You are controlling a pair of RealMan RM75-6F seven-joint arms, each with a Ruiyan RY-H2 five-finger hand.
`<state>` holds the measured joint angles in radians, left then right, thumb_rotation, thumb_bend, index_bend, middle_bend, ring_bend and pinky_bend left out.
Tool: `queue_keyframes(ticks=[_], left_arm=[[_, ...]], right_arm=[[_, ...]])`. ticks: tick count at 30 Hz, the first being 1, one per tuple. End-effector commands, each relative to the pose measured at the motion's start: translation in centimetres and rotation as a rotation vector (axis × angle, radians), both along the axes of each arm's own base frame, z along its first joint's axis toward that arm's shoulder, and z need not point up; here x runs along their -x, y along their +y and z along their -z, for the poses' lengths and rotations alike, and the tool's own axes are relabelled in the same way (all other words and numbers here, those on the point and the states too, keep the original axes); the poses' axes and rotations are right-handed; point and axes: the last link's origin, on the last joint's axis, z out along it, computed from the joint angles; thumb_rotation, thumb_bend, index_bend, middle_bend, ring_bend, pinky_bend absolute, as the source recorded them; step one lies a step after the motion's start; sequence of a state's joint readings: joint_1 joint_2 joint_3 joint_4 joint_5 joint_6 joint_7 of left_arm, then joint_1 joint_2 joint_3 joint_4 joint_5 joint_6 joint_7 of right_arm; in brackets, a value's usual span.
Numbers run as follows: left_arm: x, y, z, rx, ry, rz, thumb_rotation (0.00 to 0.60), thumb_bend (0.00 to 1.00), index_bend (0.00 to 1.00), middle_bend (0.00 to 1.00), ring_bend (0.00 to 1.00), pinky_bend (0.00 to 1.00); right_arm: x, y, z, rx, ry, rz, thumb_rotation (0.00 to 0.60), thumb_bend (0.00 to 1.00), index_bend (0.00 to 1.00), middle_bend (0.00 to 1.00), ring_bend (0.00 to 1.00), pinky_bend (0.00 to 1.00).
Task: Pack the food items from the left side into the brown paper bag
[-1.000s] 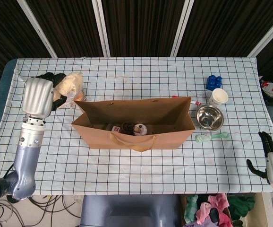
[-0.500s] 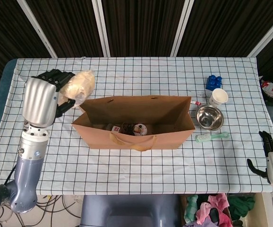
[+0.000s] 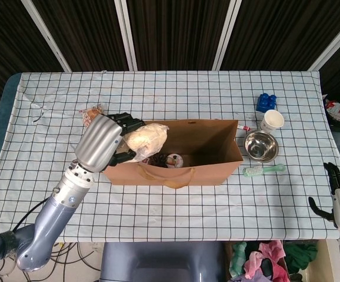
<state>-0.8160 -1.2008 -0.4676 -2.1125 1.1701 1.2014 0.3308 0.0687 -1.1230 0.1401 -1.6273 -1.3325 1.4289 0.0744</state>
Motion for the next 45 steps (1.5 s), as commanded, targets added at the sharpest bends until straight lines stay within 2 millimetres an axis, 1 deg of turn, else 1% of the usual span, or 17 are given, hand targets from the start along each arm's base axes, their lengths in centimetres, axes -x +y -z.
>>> queue_keyframes(ticks=[1, 5, 8, 11, 13, 16, 19, 21, 23, 27, 30, 31, 33, 38, 41, 45], left_arm=[[-0.4, 0.9, 0.9, -0.006, 0.013, -0.008, 0.6, 0.58, 0.59, 0.61, 0.49, 0.66], [-1.0, 1.9, 1.8, -0.034, 0.004, -0.013, 0.6, 0.57, 0.59, 0.6, 0.48, 0.65], [-1.0, 2.6, 2.5, -0.044, 0.03, -0.027, 0.6, 0.54, 0.56, 0.57, 0.45, 0.63], [-0.5, 3.0, 3.1, -0.024, 0.067, -0.06, 0.6, 0.44, 0.47, 0.46, 0.36, 0.55], [0.0, 3.2, 3.5, 0.002, 0.098, -0.082, 0.6, 0.33, 0.35, 0.34, 0.26, 0.47], [0.8, 3.5, 3.7, 0.056, 0.158, -0.122, 0.6, 0.2, 0.23, 0.21, 0.14, 0.35], [1.2, 3.8, 3.4, 0.076, 0.186, -0.152, 0.6, 0.13, 0.17, 0.14, 0.05, 0.26], [1.3, 3.9, 3.1, 0.079, 0.191, -0.162, 0.6, 0.12, 0.16, 0.12, 0.02, 0.23], [1.4, 4.1, 2.6, 0.062, 0.189, -0.17, 0.6, 0.12, 0.16, 0.12, 0.02, 0.23], [2.1, 4.7, 1.0, -0.079, 0.228, -0.173, 0.6, 0.12, 0.16, 0.12, 0.02, 0.22], [3.3, 5.2, -0.4, -0.232, 0.308, -0.191, 0.6, 0.12, 0.16, 0.13, 0.02, 0.22], [3.6, 5.2, -0.7, -0.257, 0.323, -0.195, 0.6, 0.12, 0.16, 0.13, 0.02, 0.22], [4.5, 5.2, -1.8, -0.341, 0.354, -0.214, 0.6, 0.12, 0.16, 0.13, 0.02, 0.21], [5.9, 5.4, -4.4, -0.482, 0.338, -0.253, 0.6, 0.12, 0.16, 0.14, 0.02, 0.18], [6.8, 5.6, -5.4, -0.552, 0.353, -0.273, 0.6, 0.12, 0.16, 0.14, 0.02, 0.17], [8.2, 5.9, -5.6, -0.593, 0.403, -0.295, 0.6, 0.12, 0.16, 0.14, 0.02, 0.18]], right_arm=[[0.0, 0.0, 0.0, 0.0, 0.0, 0.0, 0.6, 0.27, 0.03, 0.05, 0.16, 0.28], [0.0, 0.0, 0.0, 0.001, 0.002, -0.002, 0.6, 0.27, 0.03, 0.05, 0.16, 0.28], [0.1, 0.0, 0.0, 0.003, 0.0, 0.001, 0.6, 0.27, 0.03, 0.05, 0.16, 0.28], [0.1, 0.0, -0.1, 0.003, -0.001, 0.001, 0.6, 0.27, 0.03, 0.05, 0.16, 0.28], [0.1, 0.0, -0.1, 0.001, 0.0, 0.002, 0.6, 0.27, 0.03, 0.05, 0.16, 0.28], [0.1, -0.1, -0.1, 0.004, -0.002, 0.002, 0.6, 0.27, 0.03, 0.05, 0.16, 0.28], [0.0, -0.1, -0.1, 0.006, 0.0, 0.0, 0.6, 0.27, 0.03, 0.05, 0.16, 0.28], [0.1, 0.0, -0.1, 0.008, -0.001, 0.001, 0.6, 0.27, 0.03, 0.05, 0.16, 0.28], [0.1, 0.0, -0.1, 0.01, -0.002, 0.001, 0.6, 0.27, 0.03, 0.05, 0.16, 0.28], [0.0, 0.0, -0.1, 0.009, -0.002, 0.0, 0.6, 0.27, 0.03, 0.05, 0.16, 0.28], [0.0, 0.0, 0.0, 0.008, -0.002, 0.0, 0.6, 0.27, 0.03, 0.05, 0.16, 0.28], [0.0, -0.1, 0.0, 0.008, -0.002, 0.0, 0.6, 0.27, 0.03, 0.05, 0.16, 0.28], [0.0, -0.1, 0.0, 0.008, -0.002, -0.001, 0.6, 0.27, 0.03, 0.05, 0.16, 0.28], [0.0, -0.1, 0.1, 0.003, -0.001, 0.0, 0.6, 0.27, 0.03, 0.05, 0.16, 0.28], [0.0, -0.1, 0.1, 0.002, 0.002, -0.001, 0.6, 0.27, 0.03, 0.05, 0.16, 0.28], [0.0, -0.1, 0.1, 0.006, 0.003, 0.0, 0.6, 0.27, 0.03, 0.05, 0.16, 0.28]])
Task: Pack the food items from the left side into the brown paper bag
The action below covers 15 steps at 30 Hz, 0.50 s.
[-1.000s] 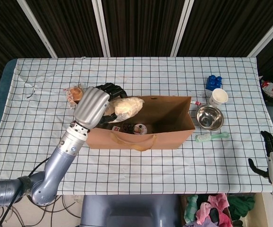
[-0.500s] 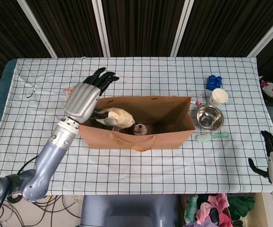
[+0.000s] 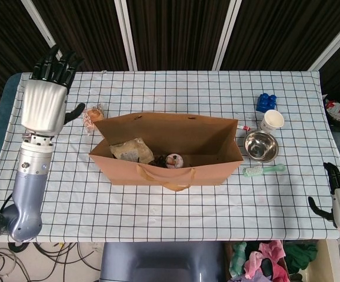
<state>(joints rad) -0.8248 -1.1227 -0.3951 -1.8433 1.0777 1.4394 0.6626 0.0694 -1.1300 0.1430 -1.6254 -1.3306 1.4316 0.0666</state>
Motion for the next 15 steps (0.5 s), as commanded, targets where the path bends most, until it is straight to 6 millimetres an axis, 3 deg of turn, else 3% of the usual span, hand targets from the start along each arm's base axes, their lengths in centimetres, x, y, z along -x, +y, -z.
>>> queue_keyframes(ticks=[1, 7, 15], left_arm=[[1.4, 0.3, 0.0, -0.029, 0.051, -0.033, 0.6, 0.12, 0.16, 0.14, 0.02, 0.18], [4.4, 1.3, 1.4, 0.004, 0.064, -0.102, 0.6, 0.12, 0.17, 0.15, 0.02, 0.18], [9.8, 3.8, 5.7, 0.103, 0.107, -0.227, 0.6, 0.11, 0.16, 0.14, 0.02, 0.17]], right_arm=[[0.0, 0.0, 0.0, 0.002, 0.0, 0.001, 0.6, 0.27, 0.03, 0.05, 0.16, 0.28], [0.0, 0.0, -0.1, 0.006, -0.001, 0.002, 0.6, 0.27, 0.03, 0.05, 0.16, 0.28], [0.1, 0.1, -0.1, 0.009, 0.001, 0.002, 0.6, 0.27, 0.03, 0.05, 0.16, 0.28]])
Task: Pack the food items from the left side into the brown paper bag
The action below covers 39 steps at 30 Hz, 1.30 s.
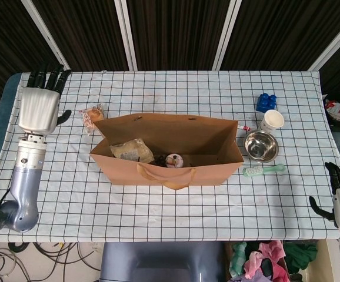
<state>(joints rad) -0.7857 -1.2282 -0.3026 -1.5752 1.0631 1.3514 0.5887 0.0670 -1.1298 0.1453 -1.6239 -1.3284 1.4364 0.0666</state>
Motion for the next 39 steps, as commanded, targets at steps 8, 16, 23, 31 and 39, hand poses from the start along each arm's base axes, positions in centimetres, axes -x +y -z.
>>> queue_keyframes(ticks=[8, 16, 23, 31, 39], left_arm=[[4.9, 4.2, 5.6, 0.155, -0.05, -0.174, 0.6, 0.06, 0.15, 0.11, 0.0, 0.09], [4.9, 6.5, 8.3, 0.298, -0.104, -0.271, 0.6, 0.05, 0.12, 0.06, 0.0, 0.03], [5.6, 8.3, 10.1, 0.329, -0.148, -0.333, 0.6, 0.05, 0.11, 0.05, 0.0, 0.03], [6.6, 10.0, 11.8, 0.361, -0.17, -0.369, 0.6, 0.05, 0.11, 0.04, 0.0, 0.03], [7.9, 10.6, 12.9, 0.417, -0.276, -0.41, 0.6, 0.05, 0.11, 0.04, 0.0, 0.03]], right_arm=[[0.0, 0.2, -0.2, 0.007, 0.003, -0.003, 0.6, 0.27, 0.03, 0.05, 0.16, 0.28], [-0.1, 0.2, -0.1, 0.001, 0.009, -0.005, 0.6, 0.27, 0.03, 0.05, 0.16, 0.28], [0.0, 0.3, -0.1, 0.004, 0.006, -0.003, 0.6, 0.27, 0.03, 0.05, 0.16, 0.28], [0.0, 0.4, -0.1, 0.002, 0.01, -0.002, 0.6, 0.27, 0.03, 0.05, 0.16, 0.28], [-0.1, 0.4, -0.2, 0.011, 0.008, -0.001, 0.6, 0.27, 0.03, 0.06, 0.16, 0.28]])
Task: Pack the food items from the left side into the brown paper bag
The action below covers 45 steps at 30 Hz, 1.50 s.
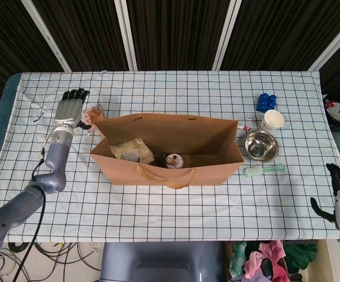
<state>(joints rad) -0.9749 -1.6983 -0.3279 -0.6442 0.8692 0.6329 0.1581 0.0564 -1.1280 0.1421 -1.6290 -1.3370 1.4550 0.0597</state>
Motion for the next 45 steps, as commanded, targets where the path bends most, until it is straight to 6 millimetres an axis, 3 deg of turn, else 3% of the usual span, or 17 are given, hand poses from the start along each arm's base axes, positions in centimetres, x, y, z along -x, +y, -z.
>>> queue_keyframes(ticks=[1, 11, 26, 35, 40, 45], left_arm=[[0.1, 0.2, 1.4, 0.048, -0.065, -0.022, 0.6, 0.05, 0.11, 0.04, 0.0, 0.03], [1.0, 0.1, 3.2, 0.106, -0.068, -0.039, 0.6, 0.06, 0.11, 0.04, 0.0, 0.04], [2.6, -0.1, 4.2, 0.129, -0.037, -0.076, 0.6, 0.06, 0.11, 0.06, 0.0, 0.04], [3.2, -0.1, 4.5, 0.143, 0.015, -0.109, 0.6, 0.07, 0.11, 0.13, 0.04, 0.17], [2.7, -0.3, 4.6, 0.122, 0.027, -0.064, 0.6, 0.11, 0.12, 0.24, 0.21, 0.36], [2.8, -0.3, 4.2, 0.123, 0.05, -0.05, 0.6, 0.21, 0.13, 0.33, 0.32, 0.46]], right_arm=[[0.0, 0.0, 0.0, 0.003, 0.0, 0.001, 0.6, 0.27, 0.03, 0.06, 0.16, 0.28], [0.0, 0.0, 0.0, 0.01, 0.006, -0.001, 0.6, 0.27, 0.03, 0.07, 0.17, 0.28], [-0.1, 0.1, -0.1, 0.013, 0.008, -0.009, 0.6, 0.27, 0.04, 0.07, 0.17, 0.28], [-0.1, 0.1, -0.1, 0.019, 0.005, -0.012, 0.6, 0.27, 0.05, 0.07, 0.17, 0.28], [-0.1, 0.1, -0.1, 0.019, 0.007, -0.012, 0.6, 0.27, 0.05, 0.07, 0.17, 0.28], [-0.1, 0.1, 0.0, 0.017, 0.006, -0.014, 0.6, 0.27, 0.05, 0.08, 0.17, 0.28]])
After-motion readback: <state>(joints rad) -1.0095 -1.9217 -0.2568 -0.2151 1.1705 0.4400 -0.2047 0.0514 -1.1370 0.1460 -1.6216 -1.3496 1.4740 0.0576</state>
